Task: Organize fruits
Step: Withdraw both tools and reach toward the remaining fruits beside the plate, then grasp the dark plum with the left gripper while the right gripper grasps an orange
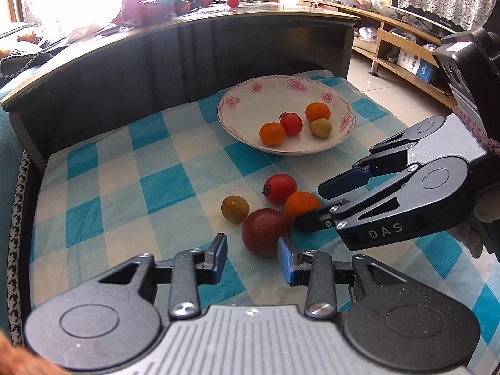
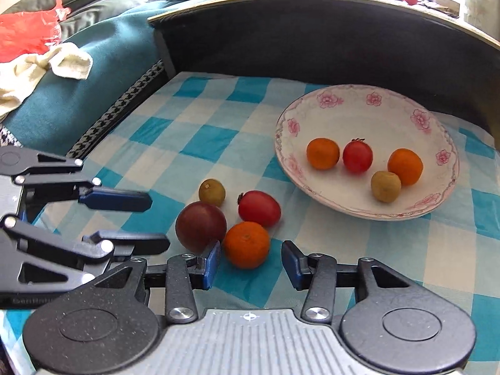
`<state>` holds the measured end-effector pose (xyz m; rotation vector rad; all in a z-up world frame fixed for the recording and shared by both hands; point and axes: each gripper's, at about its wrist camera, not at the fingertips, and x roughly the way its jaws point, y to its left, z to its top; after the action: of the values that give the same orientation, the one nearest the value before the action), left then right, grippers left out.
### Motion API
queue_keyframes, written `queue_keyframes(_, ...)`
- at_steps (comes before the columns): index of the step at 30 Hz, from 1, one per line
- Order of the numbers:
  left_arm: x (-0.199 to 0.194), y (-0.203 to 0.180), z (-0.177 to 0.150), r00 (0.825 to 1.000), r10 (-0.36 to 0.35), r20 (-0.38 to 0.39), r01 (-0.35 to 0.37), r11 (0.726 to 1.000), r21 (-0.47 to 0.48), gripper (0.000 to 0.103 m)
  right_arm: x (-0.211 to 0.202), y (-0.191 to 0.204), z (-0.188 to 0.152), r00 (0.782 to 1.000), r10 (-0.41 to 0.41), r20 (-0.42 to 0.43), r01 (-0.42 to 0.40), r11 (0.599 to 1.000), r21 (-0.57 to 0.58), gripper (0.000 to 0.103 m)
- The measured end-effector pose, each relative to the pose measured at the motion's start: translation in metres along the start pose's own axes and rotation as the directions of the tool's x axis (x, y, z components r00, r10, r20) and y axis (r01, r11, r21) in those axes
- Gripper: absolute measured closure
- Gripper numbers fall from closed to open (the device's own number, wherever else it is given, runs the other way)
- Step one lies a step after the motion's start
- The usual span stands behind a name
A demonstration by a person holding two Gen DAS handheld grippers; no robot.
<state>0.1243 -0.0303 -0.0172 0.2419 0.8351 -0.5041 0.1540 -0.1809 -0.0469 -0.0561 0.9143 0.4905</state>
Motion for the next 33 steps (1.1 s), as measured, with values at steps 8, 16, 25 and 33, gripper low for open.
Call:
queue_keyframes(8,0.002,0.002,-0.001,1.0,-0.01,-0.008,0.009,1.0,-0.008,0.058,0.006,0.003,0.001,1.0,-0.004,-0.019,0.003,0.999,-0.044,0.063)
queue_keyframes(16,0.009,-0.001,-0.001,1.0,-0.002,-0.009,0.002,1.0,0.009,0.058,0.013,0.004,0.002,1.0,-0.029,-0.001,0.029,0.999,-0.037,0.069)
queue_keyframes(25,0.022,-0.012,0.005,1.0,-0.026,0.014,0.026,1.0,0.015,0.052,0.003,0.005,-0.002,0.997,-0.075,-0.005,0.075,0.996,-0.048,0.077)
queue_keyframes(33,0.035,-0.027,0.008,0.999,-0.041,0.01,0.041,0.999,0.036,0.052,-0.011,-0.011,-0.016,0.996,-0.09,-0.015,0.089,0.996,-0.005,0.077)
